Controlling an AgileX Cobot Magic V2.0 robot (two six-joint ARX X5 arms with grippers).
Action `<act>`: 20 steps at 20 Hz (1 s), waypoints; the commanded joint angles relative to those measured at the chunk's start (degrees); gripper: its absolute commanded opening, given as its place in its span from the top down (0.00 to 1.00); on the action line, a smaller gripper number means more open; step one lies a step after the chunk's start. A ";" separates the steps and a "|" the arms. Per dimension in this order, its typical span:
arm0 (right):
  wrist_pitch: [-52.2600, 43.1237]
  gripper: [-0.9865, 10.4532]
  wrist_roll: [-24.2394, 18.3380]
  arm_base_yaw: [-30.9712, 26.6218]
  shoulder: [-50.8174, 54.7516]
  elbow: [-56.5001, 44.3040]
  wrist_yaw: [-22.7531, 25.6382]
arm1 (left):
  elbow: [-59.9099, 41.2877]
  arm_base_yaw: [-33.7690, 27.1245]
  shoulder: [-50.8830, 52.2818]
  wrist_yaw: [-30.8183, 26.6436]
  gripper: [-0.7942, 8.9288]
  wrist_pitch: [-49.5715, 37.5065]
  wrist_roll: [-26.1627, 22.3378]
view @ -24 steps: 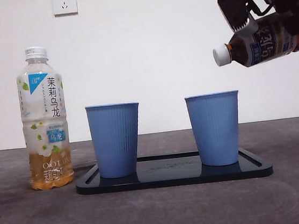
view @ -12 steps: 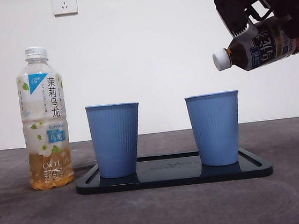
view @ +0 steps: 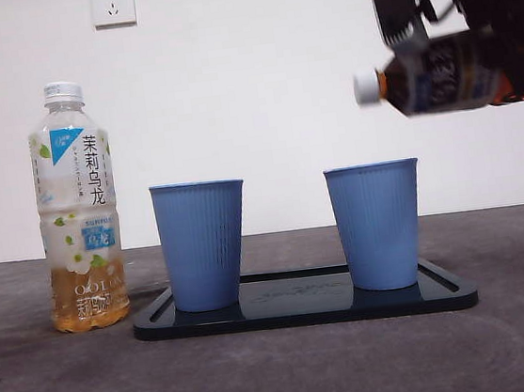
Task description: Pour the drink into the cup
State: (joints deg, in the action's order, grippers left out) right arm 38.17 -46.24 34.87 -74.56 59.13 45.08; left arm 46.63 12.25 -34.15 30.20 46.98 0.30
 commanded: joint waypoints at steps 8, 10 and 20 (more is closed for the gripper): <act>-13.55 0.90 42.34 -12.70 14.99 -1.05 -33.81 | 1.22 0.20 -0.22 -0.63 0.47 -0.31 -0.92; -20.41 0.90 45.00 -14.05 17.68 -6.49 -36.22 | 1.22 0.20 -0.22 -0.63 0.47 -0.50 -0.92; -57.20 0.90 53.46 -16.96 16.44 -30.62 -41.18 | 1.22 0.20 -0.22 -0.68 0.47 -2.14 -0.90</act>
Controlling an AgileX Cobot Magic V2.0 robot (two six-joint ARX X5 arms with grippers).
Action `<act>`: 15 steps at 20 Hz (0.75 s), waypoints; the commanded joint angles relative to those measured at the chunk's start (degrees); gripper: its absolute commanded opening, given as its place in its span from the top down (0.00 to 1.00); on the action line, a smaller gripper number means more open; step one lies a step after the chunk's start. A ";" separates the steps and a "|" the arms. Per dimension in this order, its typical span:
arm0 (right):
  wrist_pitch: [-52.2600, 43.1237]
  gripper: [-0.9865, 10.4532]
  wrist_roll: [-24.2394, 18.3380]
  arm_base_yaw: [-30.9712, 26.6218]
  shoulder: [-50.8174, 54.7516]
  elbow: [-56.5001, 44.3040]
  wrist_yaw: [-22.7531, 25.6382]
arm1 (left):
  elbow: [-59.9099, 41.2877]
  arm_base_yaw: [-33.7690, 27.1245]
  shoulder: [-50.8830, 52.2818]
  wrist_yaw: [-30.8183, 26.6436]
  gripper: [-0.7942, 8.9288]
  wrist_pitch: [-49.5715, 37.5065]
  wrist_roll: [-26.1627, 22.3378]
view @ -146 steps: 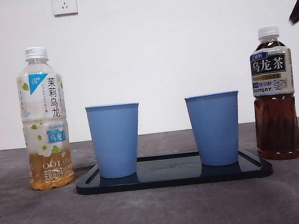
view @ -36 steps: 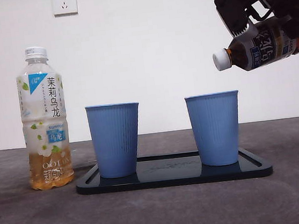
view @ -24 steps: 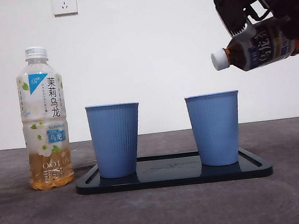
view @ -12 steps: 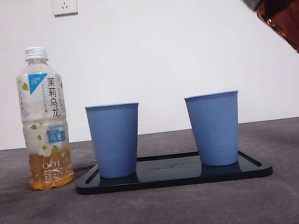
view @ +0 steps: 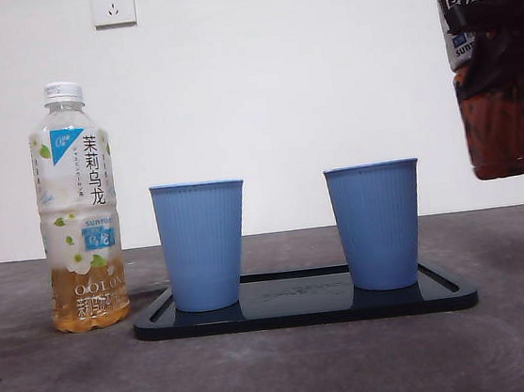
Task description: Pour the drink into the cup
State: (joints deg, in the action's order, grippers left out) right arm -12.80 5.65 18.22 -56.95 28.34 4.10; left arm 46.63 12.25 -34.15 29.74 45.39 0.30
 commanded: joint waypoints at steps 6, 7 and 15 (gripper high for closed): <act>-19.23 0.90 1.90 -2.82 -12.66 -2.16 -4.24 | 1.22 0.20 -0.22 -0.22 0.47 -0.68 -0.90; -21.75 0.90 1.95 -3.30 -14.88 -2.16 -4.66 | 1.22 0.20 -0.22 -0.24 0.47 -0.79 -0.90; -34.93 0.90 2.60 -6.05 -28.26 -2.14 -7.91 | 1.22 0.20 -0.22 -1.29 0.47 -1.70 -0.92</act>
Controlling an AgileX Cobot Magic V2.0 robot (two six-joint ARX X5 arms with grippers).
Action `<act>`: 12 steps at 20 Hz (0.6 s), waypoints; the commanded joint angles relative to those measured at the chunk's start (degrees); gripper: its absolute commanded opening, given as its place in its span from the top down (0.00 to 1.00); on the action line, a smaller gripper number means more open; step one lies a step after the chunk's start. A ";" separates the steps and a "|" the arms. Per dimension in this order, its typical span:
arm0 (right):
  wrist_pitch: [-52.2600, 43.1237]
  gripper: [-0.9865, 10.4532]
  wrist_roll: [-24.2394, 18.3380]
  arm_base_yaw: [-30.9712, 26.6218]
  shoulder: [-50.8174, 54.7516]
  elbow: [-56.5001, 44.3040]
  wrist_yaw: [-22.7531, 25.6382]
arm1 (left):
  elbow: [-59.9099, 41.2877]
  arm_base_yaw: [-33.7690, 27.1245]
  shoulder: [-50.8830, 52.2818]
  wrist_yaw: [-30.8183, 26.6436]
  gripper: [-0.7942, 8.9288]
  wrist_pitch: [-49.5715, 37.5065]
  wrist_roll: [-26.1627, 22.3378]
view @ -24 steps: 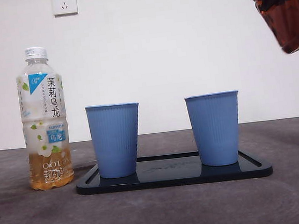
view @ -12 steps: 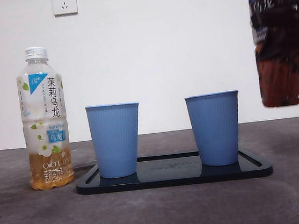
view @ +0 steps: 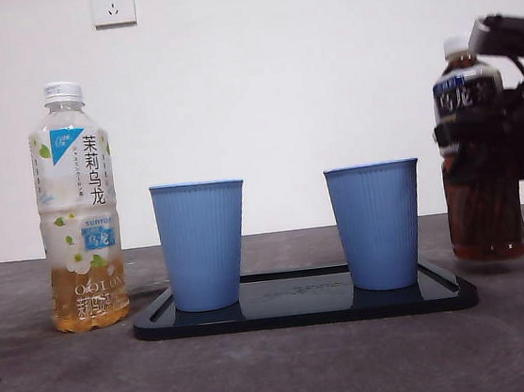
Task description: Pour the drink into the cup
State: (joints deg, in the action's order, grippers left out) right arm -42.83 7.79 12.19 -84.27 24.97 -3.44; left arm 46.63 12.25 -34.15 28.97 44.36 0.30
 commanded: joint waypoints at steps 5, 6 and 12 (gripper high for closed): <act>-5.22 0.90 -1.01 0.00 -2.95 1.22 -0.66 | 1.22 0.20 -0.22 -0.70 0.47 -0.70 -0.96; -4.85 0.88 -1.18 0.00 -2.97 1.22 -0.66 | 1.22 0.20 -0.22 -0.70 0.47 -0.70 -0.96; -2.14 0.72 -2.69 0.00 -2.97 1.22 -0.63 | 1.22 0.20 -0.22 -0.70 0.47 -0.68 -0.96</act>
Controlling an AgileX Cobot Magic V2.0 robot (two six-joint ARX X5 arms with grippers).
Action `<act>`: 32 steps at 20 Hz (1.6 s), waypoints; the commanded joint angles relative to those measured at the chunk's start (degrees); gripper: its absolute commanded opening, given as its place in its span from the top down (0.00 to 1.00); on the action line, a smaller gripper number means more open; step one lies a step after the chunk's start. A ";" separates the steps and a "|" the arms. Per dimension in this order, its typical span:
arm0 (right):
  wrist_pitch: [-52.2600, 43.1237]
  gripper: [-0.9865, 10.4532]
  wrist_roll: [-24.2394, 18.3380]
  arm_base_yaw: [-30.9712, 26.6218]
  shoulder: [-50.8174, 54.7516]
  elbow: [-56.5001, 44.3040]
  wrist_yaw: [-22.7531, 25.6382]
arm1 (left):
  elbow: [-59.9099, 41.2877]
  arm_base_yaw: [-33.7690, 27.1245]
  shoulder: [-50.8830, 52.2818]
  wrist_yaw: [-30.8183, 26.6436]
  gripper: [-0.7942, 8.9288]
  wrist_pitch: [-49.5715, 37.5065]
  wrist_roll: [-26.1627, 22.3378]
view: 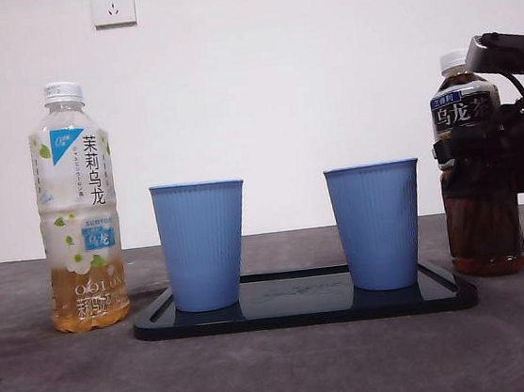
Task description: Pour the drink into the cup
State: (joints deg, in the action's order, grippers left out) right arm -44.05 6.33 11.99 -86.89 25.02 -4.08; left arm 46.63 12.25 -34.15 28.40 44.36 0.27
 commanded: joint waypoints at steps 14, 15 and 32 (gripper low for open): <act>1.49 0.56 -1.01 0.26 0.37 1.18 1.11 | 1.22 0.20 -0.22 -0.13 0.47 -0.66 -0.94; 1.97 0.54 -1.01 0.26 0.66 1.18 1.11 | 1.22 0.20 -0.22 -0.13 0.47 -0.66 -0.96; 40.48 0.54 2.29 1.90 32.92 1.18 1.49 | 0.24 0.20 -1.07 -6.54 0.30 -4.96 -1.55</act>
State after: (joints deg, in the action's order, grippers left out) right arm -3.88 7.05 13.61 -54.17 25.45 -2.81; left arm 46.63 12.25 -34.70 22.09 39.94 -0.71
